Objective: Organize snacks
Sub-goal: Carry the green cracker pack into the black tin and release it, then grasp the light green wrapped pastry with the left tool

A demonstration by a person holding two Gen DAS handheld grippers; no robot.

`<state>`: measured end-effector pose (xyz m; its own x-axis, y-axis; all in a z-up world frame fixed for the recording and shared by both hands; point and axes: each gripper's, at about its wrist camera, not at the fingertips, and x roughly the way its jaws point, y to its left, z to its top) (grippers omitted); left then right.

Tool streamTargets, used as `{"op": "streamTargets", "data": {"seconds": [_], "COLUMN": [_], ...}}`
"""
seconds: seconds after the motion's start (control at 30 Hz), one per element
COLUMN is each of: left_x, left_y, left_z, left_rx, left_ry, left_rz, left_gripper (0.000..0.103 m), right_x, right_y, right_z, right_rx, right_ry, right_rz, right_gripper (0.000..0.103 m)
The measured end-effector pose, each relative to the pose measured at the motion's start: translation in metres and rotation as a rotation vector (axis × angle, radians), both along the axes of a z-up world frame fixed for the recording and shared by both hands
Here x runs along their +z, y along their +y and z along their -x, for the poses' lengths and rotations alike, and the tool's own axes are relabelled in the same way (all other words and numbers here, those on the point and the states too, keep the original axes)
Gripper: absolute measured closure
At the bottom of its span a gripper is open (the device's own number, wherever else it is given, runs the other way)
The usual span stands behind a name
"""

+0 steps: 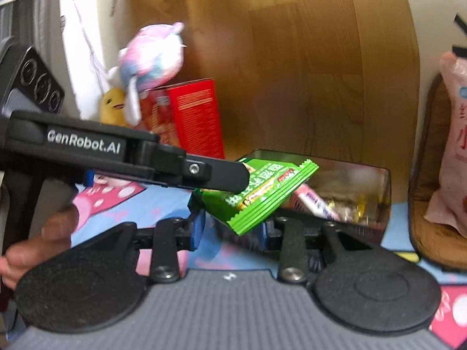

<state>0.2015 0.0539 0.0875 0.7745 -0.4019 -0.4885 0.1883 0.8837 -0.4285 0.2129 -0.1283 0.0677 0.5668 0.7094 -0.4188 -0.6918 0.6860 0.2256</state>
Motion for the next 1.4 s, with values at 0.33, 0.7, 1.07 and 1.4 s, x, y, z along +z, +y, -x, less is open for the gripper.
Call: {"op": "streamTargets", "data": {"seconds": [0.33,0.7,1.07,1.4], "left_x": [-0.015,-0.059,-0.084,-0.089], "left_y": [0.028,0.063,0.069,0.028], "left_z": [-0.018,0.070,0.090,0.125], "left_rx": [0.149,0.150,0.165,0.028], "left_ry": [0.024,0.134,0.215,0.215], "left_rz": [-0.009,0.031,0.067,0.105], "left_gripper": [0.060,0.056,0.052,0.054], "right_x": [-0.005,-0.027,-0.065,-0.068], "right_y": [0.015,-0.017,0.020,0.015], "right_z": [-0.044,0.040,0.092,0.106], "right_rx": [-0.030,0.047,0.098,0.097], "right_ry": [0.011,0.058,0.121,0.168], "right_rz": [0.023,0.013,0.099,0.042], "right_gripper": [0.048,0.047,0.043,0.040]}}
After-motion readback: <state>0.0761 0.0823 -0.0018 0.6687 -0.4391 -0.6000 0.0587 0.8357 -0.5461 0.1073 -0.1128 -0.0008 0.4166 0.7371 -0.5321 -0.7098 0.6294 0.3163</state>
